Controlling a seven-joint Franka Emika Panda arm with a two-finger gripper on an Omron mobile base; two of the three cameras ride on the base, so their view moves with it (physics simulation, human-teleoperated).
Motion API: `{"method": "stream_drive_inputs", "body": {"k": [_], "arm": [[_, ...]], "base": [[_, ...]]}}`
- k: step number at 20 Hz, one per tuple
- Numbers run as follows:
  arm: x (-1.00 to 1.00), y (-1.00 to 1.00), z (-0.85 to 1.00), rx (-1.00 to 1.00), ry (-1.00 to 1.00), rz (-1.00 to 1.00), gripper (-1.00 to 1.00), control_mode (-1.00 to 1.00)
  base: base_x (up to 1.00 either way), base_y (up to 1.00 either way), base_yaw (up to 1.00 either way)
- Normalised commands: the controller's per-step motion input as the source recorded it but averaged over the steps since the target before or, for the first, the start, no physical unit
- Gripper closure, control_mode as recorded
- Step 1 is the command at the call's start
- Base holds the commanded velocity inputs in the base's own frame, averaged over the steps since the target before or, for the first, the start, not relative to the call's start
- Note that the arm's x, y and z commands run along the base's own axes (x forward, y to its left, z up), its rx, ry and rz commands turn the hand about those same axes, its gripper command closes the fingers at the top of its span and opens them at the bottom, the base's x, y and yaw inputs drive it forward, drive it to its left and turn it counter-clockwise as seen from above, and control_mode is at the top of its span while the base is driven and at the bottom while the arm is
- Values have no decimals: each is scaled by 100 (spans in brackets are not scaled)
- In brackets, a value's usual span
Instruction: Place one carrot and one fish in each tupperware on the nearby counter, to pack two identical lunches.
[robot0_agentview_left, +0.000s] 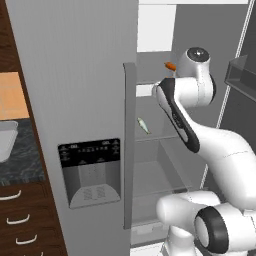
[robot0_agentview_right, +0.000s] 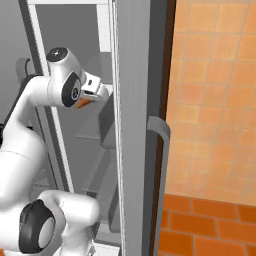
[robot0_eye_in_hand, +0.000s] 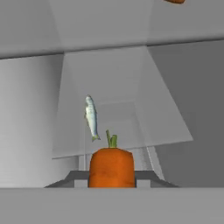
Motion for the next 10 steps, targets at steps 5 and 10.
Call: {"method": "stream_drive_inputs", "body": {"k": [5,10], "arm": [[-100,29,-89,-11,0,12,100,-100],[-60,25,-56,-7,0,12,100,100]], "base": [[0,0,0],[-40,25,11]]}}
